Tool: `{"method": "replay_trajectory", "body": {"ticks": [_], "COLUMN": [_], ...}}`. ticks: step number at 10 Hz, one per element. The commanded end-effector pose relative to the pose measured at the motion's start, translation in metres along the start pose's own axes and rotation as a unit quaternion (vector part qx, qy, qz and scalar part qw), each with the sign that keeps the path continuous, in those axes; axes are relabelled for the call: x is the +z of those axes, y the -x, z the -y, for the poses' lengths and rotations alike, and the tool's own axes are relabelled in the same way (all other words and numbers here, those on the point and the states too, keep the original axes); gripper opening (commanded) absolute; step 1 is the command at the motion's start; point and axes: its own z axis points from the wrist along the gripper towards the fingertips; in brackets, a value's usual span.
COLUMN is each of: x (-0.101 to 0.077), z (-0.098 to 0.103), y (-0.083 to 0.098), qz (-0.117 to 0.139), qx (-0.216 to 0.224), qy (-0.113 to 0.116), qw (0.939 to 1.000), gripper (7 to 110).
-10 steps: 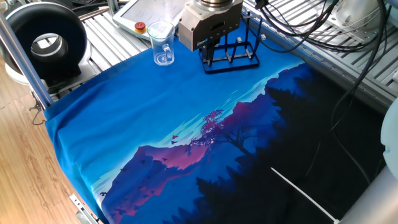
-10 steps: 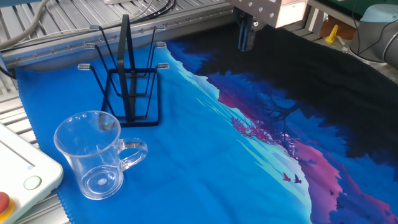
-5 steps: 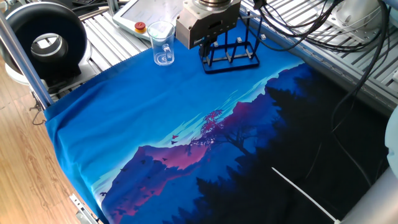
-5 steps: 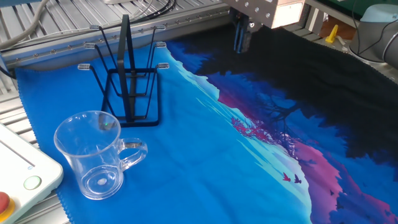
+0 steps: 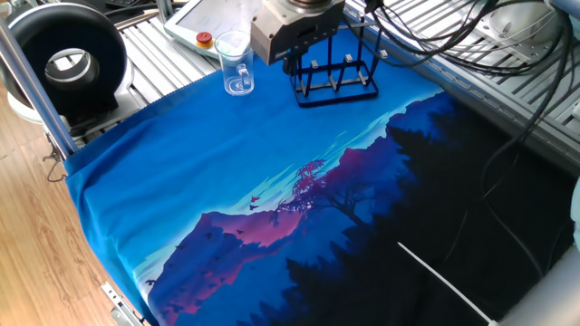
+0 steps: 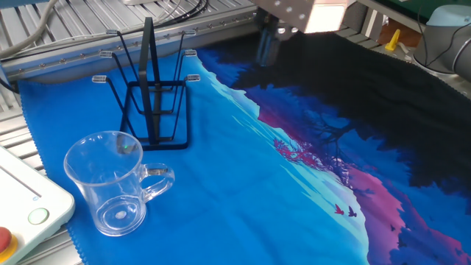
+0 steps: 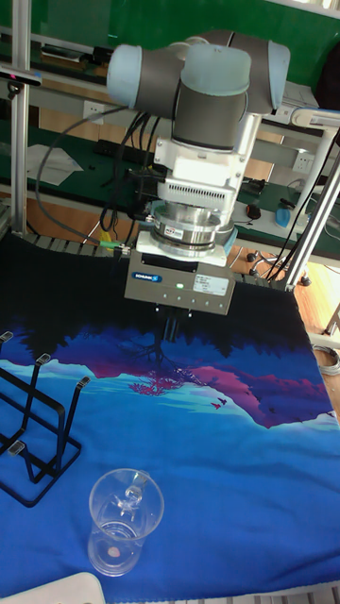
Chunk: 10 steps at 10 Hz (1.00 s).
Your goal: Put the cup on the cup rack
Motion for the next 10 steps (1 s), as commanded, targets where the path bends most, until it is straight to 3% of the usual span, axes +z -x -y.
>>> {"method": "replay_trajectory", "body": {"ticks": [1,3,4,6,7,9,10], "x": [-0.009,-0.019,-0.018,-0.014,-0.012,-0.01,-0.007], "z": [-0.017,-0.02,-0.021,-0.021,-0.013,-0.012,0.0], "y": [0.045,0.075,0.078,0.076,0.069,0.064,0.054], "qz": [0.089,0.147,0.157,0.157,0.143,0.132,0.11], "qx": [0.01,-0.017,-0.031,-0.059,-0.07,-0.076,-0.069], "qy": [0.035,0.047,0.046,0.039,0.021,0.02,-0.001], "qw": [0.9954,0.9878,0.9861,0.9851,0.987,0.9882,0.9916], "gripper": [7,7,7,7,7,7,7]}}
